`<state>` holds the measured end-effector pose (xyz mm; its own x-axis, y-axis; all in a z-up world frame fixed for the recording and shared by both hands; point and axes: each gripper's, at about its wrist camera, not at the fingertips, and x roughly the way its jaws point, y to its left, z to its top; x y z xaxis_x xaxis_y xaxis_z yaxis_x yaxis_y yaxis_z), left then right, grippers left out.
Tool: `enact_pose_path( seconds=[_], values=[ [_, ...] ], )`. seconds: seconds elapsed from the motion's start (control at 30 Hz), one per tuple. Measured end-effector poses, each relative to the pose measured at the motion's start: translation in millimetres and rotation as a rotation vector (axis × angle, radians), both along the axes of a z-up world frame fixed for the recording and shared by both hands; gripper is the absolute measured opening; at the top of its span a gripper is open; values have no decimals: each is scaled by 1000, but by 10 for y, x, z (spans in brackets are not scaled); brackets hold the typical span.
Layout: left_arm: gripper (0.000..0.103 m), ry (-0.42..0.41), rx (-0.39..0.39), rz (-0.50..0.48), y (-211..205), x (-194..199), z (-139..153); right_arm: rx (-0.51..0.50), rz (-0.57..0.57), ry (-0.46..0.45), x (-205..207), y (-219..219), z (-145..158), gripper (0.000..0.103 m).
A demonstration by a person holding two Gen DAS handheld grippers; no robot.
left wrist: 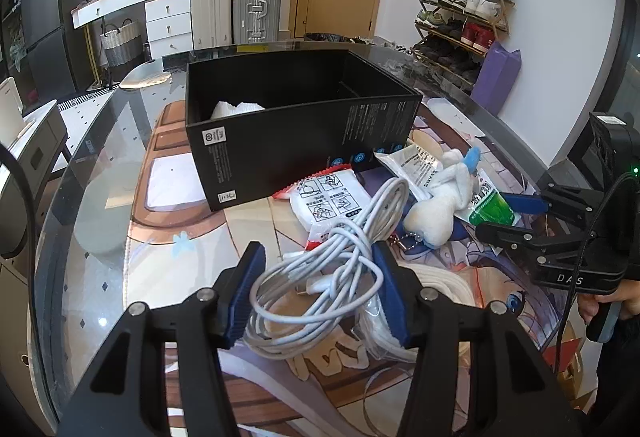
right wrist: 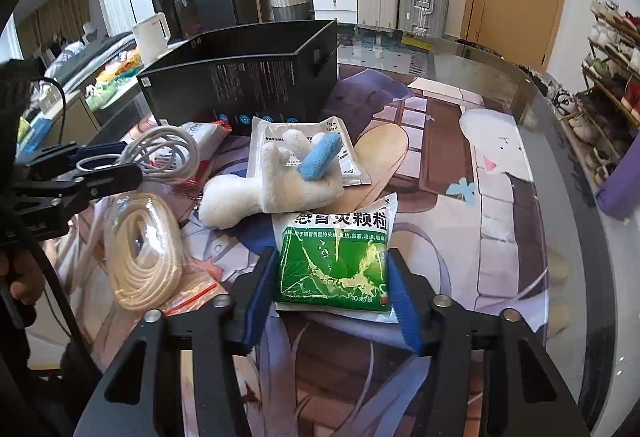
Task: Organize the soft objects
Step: 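Grasp the white cable coil with the left tool while the right tool grasps the green packet, then lift the cable coil and green packet over the black box with both tools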
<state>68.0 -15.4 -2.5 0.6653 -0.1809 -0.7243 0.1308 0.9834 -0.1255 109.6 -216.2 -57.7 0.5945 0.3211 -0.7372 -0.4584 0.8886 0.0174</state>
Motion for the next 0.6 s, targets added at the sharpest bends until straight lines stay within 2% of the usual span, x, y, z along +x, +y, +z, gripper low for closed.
enact_pose_path(
  seconds=[0.2,0.6],
  values=[
    [53,-7,1,-2,0,-27,12,19,-4,-3,-92,-84,-10,48],
    [52,-30,-5,-1,2,-80,76,48,-43,-51,-234,-312,110,47]
  ],
)
